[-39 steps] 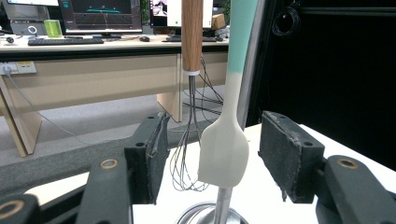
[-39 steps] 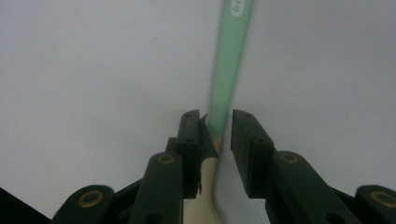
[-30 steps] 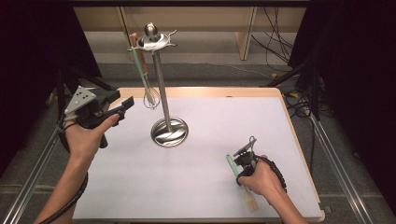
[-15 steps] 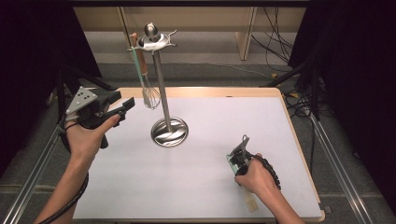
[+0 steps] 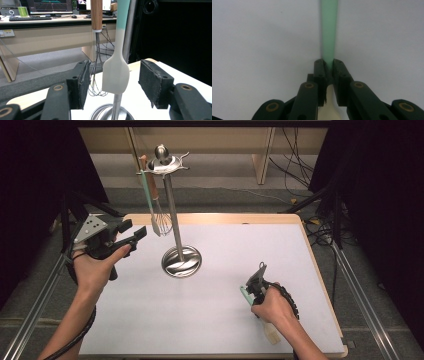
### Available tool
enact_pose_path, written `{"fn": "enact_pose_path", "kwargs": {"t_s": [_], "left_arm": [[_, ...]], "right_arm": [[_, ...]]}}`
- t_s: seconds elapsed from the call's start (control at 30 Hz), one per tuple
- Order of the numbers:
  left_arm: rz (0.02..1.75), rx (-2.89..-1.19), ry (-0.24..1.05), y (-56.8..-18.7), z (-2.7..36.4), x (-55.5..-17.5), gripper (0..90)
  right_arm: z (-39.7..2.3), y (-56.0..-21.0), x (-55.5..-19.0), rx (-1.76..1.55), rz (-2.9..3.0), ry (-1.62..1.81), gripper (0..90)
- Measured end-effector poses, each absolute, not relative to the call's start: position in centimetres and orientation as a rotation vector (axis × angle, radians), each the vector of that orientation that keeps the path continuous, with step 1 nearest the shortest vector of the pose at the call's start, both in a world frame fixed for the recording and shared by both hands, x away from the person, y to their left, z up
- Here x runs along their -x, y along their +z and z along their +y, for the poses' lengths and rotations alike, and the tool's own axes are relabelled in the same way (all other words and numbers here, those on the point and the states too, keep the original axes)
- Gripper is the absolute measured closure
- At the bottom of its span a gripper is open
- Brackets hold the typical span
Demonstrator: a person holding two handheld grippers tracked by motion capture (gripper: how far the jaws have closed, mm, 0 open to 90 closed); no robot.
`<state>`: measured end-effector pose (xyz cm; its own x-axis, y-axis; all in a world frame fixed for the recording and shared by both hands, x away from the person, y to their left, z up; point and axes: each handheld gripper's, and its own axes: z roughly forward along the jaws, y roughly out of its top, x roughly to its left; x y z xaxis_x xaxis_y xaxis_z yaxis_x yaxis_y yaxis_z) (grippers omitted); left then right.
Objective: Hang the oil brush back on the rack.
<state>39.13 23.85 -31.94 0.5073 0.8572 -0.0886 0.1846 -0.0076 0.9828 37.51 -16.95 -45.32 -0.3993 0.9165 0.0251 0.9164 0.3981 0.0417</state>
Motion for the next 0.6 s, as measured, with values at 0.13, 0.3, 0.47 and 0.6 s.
{"fn": "enact_pose_path", "kwargs": {"t_s": [0.13, 0.3, 0.47, 0.6], "left_arm": [[0.943, -1.514, 0.681, -31.9, 23.9, -39.2, 41.3], [0.941, -1.512, 0.679, -31.9, 23.8, -39.2, 41.3], [0.938, -1.516, 0.674, -32.0, 23.6, -39.1, 41.3], [0.937, -1.519, 0.668, -32.0, 23.5, -39.1, 41.2]], "right_arm": [[-17.4, -45.3, -37.3, -1.736, 2.615, 0.131, 83.0], [-18.0, -45.2, -36.9, -1.741, 2.595, 0.239, 83.0], [-18.7, -44.5, -36.6, -1.714, 2.563, 0.346, 83.0], [-19.1, -43.9, -36.3, -1.684, 2.502, 0.451, 83.0]]}}
